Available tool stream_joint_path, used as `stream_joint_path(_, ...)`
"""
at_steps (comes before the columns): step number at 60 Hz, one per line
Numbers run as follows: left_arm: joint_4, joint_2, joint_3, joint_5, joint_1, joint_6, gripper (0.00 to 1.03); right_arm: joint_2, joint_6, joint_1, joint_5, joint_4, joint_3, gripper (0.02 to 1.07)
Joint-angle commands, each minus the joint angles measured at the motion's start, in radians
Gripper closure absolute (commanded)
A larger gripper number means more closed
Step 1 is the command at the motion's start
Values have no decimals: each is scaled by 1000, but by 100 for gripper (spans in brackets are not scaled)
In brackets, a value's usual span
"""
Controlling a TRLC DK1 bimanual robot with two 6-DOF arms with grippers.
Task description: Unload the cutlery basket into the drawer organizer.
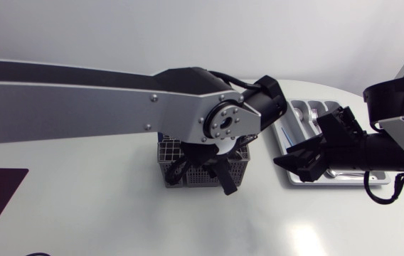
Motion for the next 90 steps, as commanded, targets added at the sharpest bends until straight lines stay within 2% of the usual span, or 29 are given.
stream_joint_path(1,-8,36,-29,-10,14,-29,70,14,-14,-9,-6,5,-29,35)
stream_joint_path(6,-6,42,-33,-10,20,-29,71,12,-12,-9,-6,5,-29,35)
stream_joint_path(11,-6,45,-33,-10,21,-29,82,12,-15,-10,-6,5,-29,35)
stream_joint_path(14,-6,45,-32,-13,21,-28,92,11,-15,-12,-6,5,-29,35)
stream_joint_path(22,-8,42,-33,-30,21,-18,96,11,-20,-18,-12,5,-30,35)
stream_joint_path(53,-35,-84,-39,-85,12,60,96,26,-18,-13,-17,6,-27,35)
stream_joint_path(75,86,-176,-161,-173,-41,124,96,26,-20,-12,-18,6,-30,35)
stream_joint_path(90,129,-232,-180,-214,-68,166,96,24,-22,-12,-18,3,-27,35)
